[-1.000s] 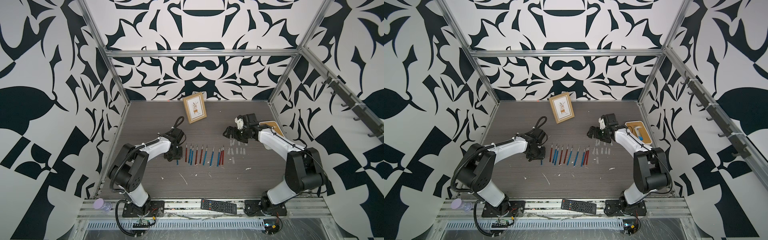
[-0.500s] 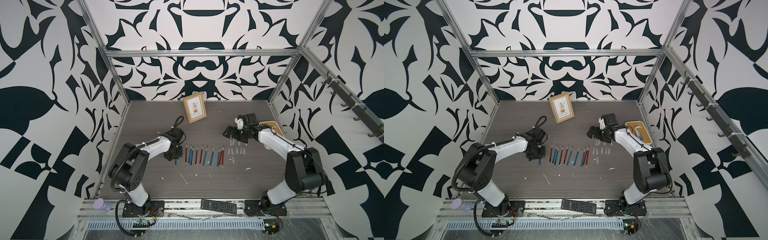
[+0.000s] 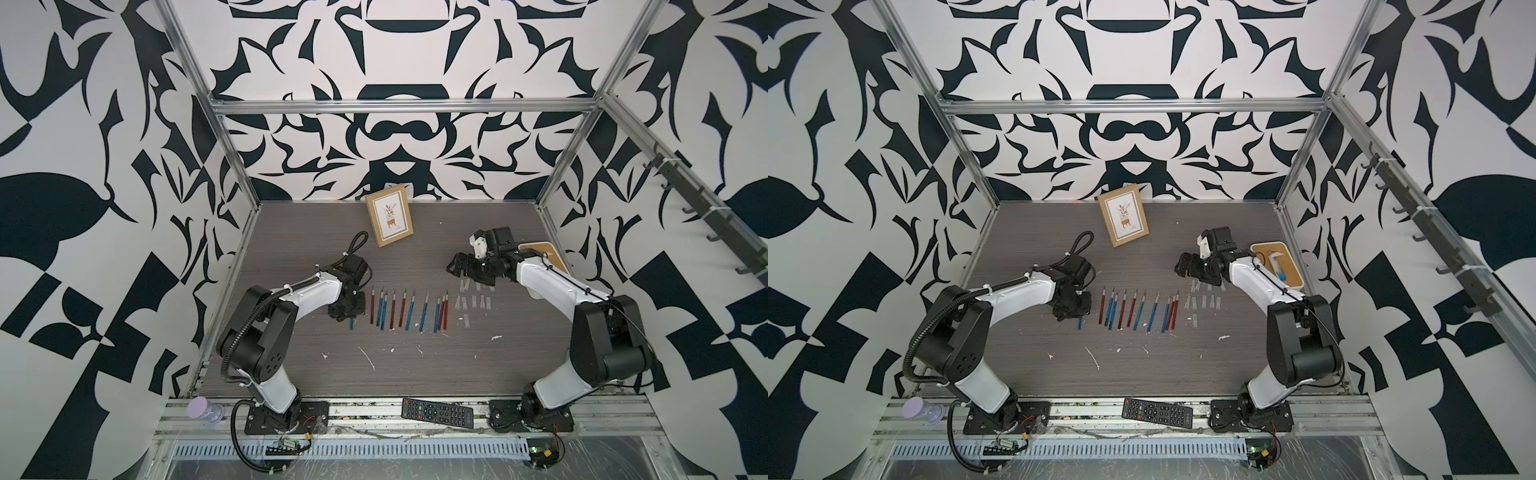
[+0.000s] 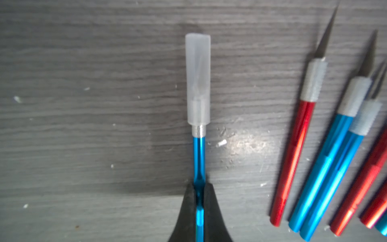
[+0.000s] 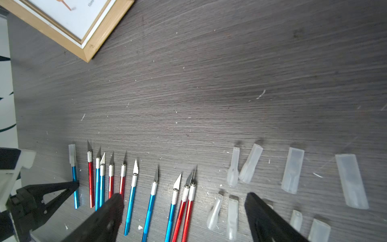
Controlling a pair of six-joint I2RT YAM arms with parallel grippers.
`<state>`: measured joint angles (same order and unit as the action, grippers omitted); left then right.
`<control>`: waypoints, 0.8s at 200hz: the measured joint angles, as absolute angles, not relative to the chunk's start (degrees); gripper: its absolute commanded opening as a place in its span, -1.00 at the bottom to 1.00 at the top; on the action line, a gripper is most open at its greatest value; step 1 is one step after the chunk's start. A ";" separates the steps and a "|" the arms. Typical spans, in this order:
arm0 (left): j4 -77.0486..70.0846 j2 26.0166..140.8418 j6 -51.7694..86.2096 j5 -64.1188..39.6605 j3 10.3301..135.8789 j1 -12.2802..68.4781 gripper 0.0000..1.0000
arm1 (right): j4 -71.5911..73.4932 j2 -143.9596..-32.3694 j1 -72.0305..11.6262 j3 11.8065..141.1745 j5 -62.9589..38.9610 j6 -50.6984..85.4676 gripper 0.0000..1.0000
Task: Remove protective caps from carving knives
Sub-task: Pick up the carving knife from the center of the board.
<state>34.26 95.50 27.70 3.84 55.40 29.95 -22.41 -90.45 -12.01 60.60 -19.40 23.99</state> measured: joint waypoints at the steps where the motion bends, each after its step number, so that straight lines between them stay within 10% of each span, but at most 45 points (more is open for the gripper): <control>1: 34.28 95.39 27.62 3.70 55.40 29.95 -1.00 | -22.41 -90.45 -12.01 60.60 -19.40 23.94 0.74; 160: 14.96 87.22 29.98 -29.06 55.88 28.60 -1.00 | -13.54 -90.45 -21.21 61.93 -25.74 28.23 0.74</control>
<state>14.96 87.22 29.98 -29.06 55.88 28.60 -13.54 -90.45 -21.21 61.93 -25.74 28.23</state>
